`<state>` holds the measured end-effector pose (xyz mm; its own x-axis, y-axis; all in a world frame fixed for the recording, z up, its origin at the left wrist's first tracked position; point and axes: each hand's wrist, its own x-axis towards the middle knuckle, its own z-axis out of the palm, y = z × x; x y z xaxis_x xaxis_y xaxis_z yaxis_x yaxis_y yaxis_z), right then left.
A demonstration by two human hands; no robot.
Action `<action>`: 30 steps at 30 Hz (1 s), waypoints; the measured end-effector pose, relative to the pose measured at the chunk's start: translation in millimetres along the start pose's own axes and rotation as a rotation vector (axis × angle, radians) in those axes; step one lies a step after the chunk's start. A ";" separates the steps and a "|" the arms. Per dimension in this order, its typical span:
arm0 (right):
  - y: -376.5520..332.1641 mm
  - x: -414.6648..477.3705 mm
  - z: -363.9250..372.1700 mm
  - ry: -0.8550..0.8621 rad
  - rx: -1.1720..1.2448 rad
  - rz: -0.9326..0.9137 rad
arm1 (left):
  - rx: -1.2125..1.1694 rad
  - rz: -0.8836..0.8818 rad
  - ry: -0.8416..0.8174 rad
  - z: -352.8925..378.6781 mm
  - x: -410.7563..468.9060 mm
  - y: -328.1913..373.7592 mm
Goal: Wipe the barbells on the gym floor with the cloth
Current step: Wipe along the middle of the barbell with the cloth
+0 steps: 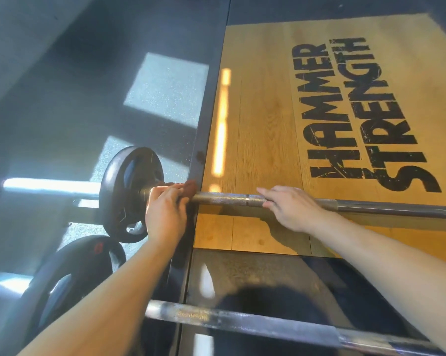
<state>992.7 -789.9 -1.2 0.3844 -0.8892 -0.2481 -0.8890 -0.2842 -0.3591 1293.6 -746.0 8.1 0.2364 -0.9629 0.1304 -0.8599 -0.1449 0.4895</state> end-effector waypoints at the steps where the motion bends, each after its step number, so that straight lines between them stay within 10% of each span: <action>1: 0.3 3.8 -8.3 -0.079 0.009 0.037 | -0.002 -0.001 -0.001 -1.2 2.2 -1.1; 5: -3.1 3.7 -7.3 -0.073 0.098 0.096 | 0.015 0.019 -0.015 -1.9 1.5 -0.9; 13: -1.1 -18.1 55.5 0.570 -0.067 -0.064 | -0.004 0.347 -0.027 37.9 -16.0 41.7; 17: -0.8 -15.0 49.7 0.582 -0.080 -0.063 | -0.003 0.542 -0.059 62.6 -19.4 70.9; 24: -0.9 -13.4 43.6 0.507 -0.027 -0.028 | 0.031 0.090 -0.023 -6.2 8.8 -12.9; 30: 4.0 -27.7 13.8 0.310 0.286 0.006 | -0.039 0.132 -0.062 19.3 -6.5 33.9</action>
<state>981.9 -761.5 -8.2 0.2472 -0.9688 0.0155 -0.7693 -0.2060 -0.6048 1254.2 -749.1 7.2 0.0928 -0.9853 0.1432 -0.8631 -0.0079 0.5050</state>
